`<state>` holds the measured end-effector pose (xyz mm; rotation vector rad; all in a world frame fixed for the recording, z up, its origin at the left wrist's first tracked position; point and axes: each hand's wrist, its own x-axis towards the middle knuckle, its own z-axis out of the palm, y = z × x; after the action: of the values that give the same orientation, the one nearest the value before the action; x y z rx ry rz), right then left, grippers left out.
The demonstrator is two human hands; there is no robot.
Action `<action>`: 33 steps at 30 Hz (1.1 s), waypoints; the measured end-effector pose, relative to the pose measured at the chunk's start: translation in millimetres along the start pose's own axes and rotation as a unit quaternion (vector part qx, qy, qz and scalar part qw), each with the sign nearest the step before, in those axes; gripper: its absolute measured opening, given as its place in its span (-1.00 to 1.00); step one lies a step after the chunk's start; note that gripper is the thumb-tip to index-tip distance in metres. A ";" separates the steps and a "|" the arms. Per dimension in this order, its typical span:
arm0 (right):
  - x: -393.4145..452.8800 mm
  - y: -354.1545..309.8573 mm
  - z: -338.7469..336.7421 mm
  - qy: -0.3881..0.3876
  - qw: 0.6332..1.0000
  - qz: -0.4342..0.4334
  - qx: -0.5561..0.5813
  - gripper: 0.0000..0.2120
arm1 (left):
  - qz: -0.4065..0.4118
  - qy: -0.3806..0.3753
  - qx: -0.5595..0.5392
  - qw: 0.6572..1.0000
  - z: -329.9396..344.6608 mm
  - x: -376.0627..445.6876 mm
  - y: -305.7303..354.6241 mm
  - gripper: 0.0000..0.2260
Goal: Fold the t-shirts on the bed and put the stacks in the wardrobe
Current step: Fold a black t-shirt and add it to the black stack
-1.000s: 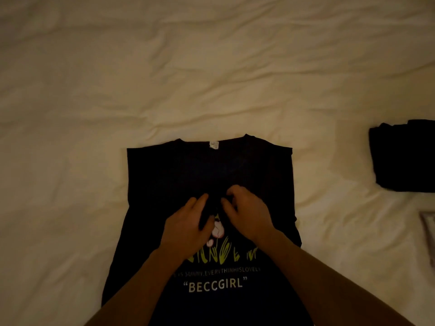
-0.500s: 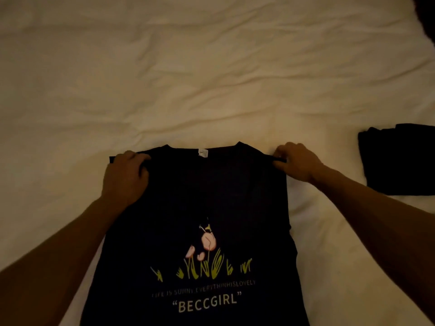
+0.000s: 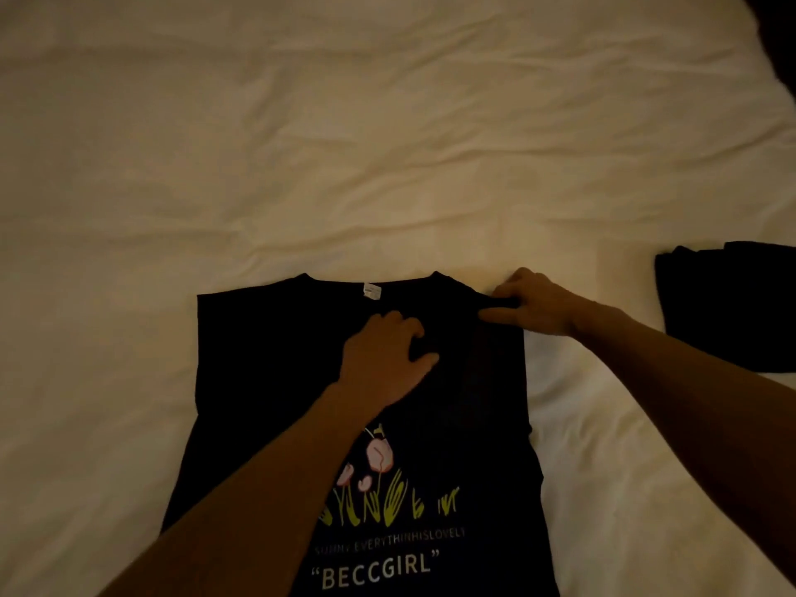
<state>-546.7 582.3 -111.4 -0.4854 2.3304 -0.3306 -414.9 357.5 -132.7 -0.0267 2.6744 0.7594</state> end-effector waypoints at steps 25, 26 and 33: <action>44.4 -44.8 32.0 0.123 0.985 -0.027 -0.114 -0.72 | -0.139 0.038 -0.017 0.989 -103.0 9.1 -140.6 -0.85; 43.8 -44.4 32.8 0.139 0.985 -0.032 -0.094 -0.74 | -0.126 0.056 -0.061 0.989 -105.0 8.4 -138.4 -0.89; 37.4 -47.2 23.7 0.238 0.959 -0.014 -0.156 -0.76 | -0.094 0.234 -0.082 0.964 -105.5 22.0 -133.6 -0.93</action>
<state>-543.4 521.6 -133.5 -0.6461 2.8689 -0.0949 -455.5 190.9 -124.3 -0.5603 2.9707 1.0142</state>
